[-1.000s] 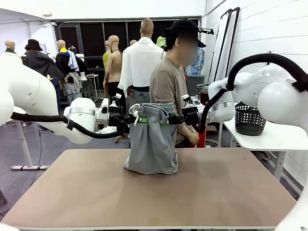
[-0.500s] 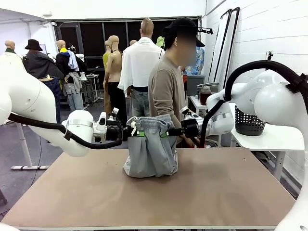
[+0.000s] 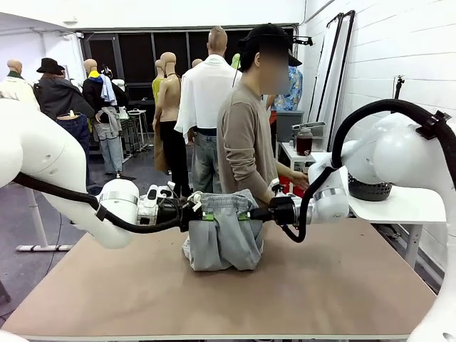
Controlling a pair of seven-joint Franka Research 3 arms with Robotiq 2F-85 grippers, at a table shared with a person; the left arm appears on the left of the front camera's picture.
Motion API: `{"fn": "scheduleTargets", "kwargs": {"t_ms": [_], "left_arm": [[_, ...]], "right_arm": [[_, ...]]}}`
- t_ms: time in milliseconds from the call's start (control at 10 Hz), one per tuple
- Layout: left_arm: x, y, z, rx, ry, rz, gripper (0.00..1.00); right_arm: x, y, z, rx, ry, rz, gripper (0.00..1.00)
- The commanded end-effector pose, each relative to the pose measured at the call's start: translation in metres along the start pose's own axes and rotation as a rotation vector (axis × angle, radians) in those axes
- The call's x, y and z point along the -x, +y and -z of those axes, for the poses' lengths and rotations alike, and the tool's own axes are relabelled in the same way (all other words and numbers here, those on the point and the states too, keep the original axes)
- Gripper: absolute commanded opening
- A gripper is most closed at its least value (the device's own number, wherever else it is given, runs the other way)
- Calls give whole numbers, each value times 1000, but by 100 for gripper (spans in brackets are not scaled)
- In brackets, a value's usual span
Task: Fold the training pants.
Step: Fold the Training pants in half.
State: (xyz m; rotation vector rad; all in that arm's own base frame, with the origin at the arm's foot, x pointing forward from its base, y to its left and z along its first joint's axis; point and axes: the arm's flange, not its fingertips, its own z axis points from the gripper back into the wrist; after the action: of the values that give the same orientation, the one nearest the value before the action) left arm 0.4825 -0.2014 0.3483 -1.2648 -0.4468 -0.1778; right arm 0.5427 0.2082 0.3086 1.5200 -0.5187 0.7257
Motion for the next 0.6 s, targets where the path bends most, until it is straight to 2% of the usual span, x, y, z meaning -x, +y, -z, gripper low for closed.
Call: {"fn": "scheduleTargets", "kwargs": {"t_ms": [0,300,500], "left_arm": [[-19,29,-13,-74,-47,-76,0],[-31,65,-12,-111,-81,-161,0],[-37,69,-12,-82,-85,-156,0]], "right_arm": [[-6,-13,-26,50,-71,88,0],[1,-43,-39,112,-91,200,0],[-1,-44,-39,116,-79,199,0]]}}
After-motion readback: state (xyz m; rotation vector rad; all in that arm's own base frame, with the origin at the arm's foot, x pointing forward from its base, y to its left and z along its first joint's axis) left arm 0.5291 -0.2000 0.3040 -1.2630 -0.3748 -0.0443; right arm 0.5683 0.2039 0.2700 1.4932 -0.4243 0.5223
